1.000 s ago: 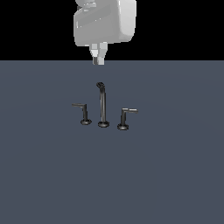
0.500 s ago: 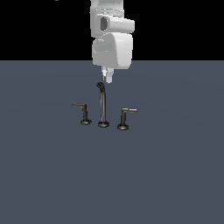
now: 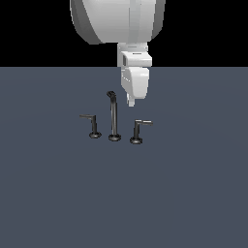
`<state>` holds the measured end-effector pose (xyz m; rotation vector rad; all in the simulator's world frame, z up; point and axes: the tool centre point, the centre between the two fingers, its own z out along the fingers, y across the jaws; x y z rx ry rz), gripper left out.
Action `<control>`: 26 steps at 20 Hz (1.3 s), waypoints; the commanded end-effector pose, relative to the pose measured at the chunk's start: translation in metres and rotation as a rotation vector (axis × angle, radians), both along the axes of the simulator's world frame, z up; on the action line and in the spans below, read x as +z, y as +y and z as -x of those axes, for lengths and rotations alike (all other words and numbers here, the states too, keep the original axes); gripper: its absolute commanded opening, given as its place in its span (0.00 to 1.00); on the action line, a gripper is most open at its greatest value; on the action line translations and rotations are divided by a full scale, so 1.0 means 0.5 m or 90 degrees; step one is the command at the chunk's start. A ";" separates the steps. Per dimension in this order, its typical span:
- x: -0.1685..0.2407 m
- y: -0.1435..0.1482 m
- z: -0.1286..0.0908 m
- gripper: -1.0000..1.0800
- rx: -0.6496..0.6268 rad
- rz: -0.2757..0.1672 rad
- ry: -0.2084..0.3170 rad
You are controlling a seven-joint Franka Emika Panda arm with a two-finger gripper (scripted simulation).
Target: Turn on the faucet by rotating a designated handle.
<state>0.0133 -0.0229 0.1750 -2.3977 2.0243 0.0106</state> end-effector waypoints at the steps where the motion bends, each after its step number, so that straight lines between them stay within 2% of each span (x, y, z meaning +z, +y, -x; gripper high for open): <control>1: -0.032 -0.025 -0.022 0.00 -0.047 0.002 0.000; 13: -0.139 -0.125 -0.082 0.00 -0.211 0.006 -0.001; 23: -0.154 -0.143 -0.089 0.00 -0.237 0.005 -0.001; 26: -0.154 -0.146 -0.076 0.00 -0.237 0.005 -0.001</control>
